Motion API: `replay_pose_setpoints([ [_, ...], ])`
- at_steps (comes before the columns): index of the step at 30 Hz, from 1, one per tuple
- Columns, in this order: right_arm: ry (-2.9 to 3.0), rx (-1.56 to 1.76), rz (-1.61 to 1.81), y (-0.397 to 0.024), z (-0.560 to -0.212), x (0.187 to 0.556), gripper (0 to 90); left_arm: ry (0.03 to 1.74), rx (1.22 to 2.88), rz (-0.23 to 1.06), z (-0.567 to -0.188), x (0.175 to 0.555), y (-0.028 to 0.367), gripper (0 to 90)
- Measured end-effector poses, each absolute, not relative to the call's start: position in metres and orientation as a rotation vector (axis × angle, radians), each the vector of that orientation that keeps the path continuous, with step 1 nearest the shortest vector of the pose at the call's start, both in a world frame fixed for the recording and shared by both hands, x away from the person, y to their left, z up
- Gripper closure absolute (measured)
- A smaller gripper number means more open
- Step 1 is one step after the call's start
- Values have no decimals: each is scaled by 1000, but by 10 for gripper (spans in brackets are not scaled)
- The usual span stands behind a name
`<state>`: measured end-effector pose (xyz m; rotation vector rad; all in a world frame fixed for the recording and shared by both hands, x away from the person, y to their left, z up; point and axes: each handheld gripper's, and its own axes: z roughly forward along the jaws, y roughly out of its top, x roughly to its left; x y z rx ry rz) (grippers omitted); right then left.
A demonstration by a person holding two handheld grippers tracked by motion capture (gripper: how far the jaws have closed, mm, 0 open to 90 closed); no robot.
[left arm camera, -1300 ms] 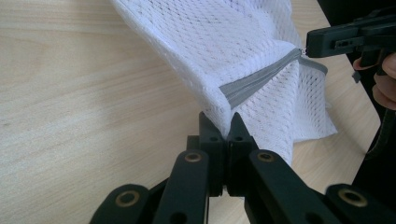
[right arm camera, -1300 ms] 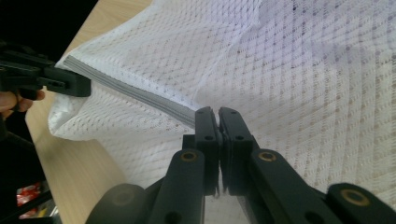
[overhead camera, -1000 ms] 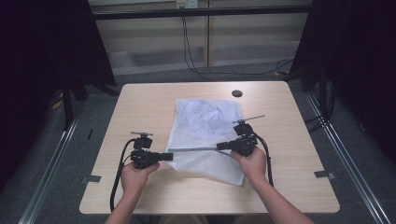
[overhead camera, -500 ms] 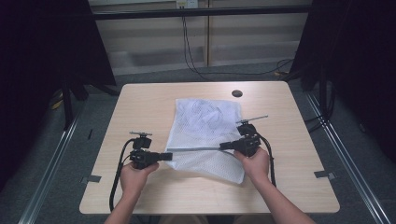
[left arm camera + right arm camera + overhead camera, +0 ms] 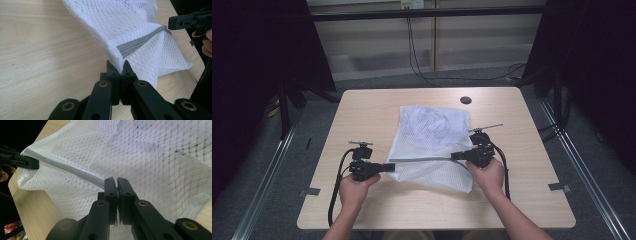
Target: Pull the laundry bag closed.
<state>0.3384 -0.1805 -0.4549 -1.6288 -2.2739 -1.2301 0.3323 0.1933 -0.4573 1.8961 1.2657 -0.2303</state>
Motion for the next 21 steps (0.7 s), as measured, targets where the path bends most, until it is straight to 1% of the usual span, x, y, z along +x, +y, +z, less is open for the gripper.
replay_pose_setpoints([
  [21,-2294,-1654,-1208,-188,-455,339,872,1281,1892,-218,-457,332,195,893],
])
